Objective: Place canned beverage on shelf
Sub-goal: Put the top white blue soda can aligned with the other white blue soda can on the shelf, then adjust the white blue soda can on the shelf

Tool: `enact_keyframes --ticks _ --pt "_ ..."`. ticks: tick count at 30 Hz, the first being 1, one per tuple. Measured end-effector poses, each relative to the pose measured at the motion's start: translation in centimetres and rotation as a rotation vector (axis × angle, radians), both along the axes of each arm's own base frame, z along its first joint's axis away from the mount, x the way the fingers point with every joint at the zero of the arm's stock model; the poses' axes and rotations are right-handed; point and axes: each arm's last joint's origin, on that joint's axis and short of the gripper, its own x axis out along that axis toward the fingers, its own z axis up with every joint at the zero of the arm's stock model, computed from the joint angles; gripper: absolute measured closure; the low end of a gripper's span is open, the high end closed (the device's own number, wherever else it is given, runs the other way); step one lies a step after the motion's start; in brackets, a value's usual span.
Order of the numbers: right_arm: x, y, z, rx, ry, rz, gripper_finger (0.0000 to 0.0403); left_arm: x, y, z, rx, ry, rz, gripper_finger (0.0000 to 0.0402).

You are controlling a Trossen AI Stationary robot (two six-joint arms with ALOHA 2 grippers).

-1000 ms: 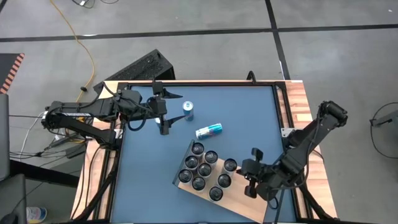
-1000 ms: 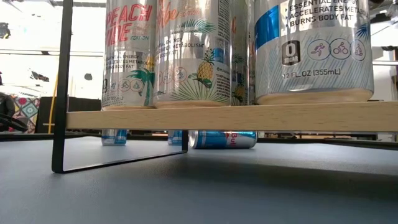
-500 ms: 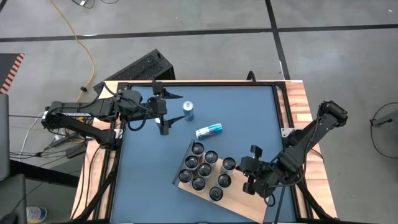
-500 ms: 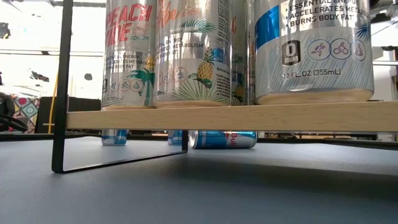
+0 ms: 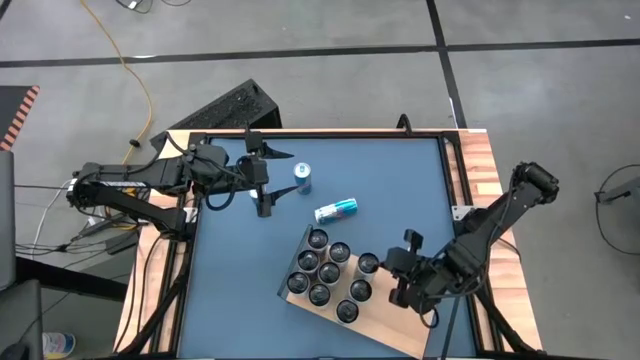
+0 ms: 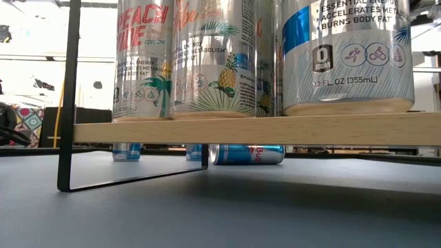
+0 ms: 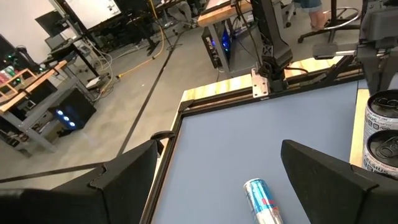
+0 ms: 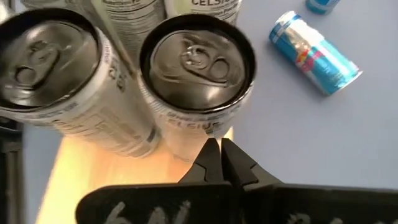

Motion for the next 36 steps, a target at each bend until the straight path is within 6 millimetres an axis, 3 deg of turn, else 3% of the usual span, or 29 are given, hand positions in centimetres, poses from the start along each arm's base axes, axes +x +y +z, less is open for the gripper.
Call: enact_keyframes --ticks 8,15,36 --pt "-1.5 2.4 0.0 0.175 -0.037 -0.038 0.0403 0.0 0.0 0.0 0.0 0.0 0.0 0.0072" --pt "0.1 4.9 -0.3 0.212 -0.147 0.094 0.0403 0.0 0.0 0.0 -0.007 -0.002 0.001 0.0072" --pt "1.2 4.8 -0.2 0.21 -0.19 0.115 0.0403 0.0 0.0 0.0 -0.011 -0.004 0.002 0.0072"
